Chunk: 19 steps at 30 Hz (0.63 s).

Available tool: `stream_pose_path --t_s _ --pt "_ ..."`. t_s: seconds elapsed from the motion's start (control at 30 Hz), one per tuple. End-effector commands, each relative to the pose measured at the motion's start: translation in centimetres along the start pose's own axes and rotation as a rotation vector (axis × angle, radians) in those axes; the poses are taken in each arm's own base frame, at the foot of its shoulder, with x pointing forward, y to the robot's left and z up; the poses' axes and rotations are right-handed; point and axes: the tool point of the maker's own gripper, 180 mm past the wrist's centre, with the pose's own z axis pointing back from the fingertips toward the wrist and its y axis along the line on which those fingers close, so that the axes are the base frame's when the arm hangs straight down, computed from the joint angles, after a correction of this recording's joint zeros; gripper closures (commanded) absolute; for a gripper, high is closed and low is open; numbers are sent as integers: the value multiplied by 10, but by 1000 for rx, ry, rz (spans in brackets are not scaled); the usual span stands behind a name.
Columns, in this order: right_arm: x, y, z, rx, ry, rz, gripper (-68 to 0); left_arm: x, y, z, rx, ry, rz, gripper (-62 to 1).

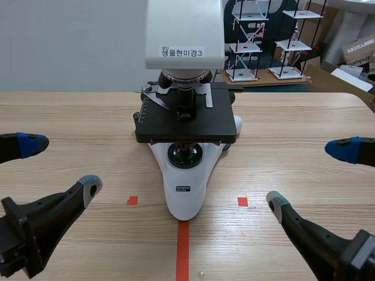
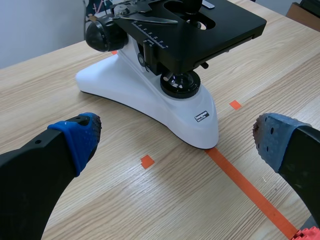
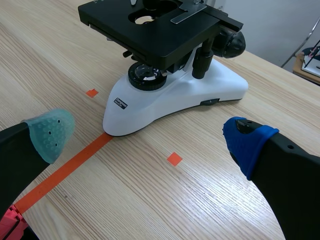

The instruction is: Return to the home posture

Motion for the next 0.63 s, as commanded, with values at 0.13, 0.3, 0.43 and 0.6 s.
stream_pose_path --t_s 0.13,0.3,0.43,0.6 --pt "12 0 -2 7 -43 9 -669 9 -3 -1 -6 -32 4 -623" --pt "12 0 -2 7 -43 9 -669 9 -3 -1 -6 -32 4 -623" --pt "12 0 -2 7 -44 8 -669 9 -3 -1 -6 -32 4 -623" --pt "13 -1 -2 5 -47 1 -669 9 -3 -1 -6 -32 4 -623"
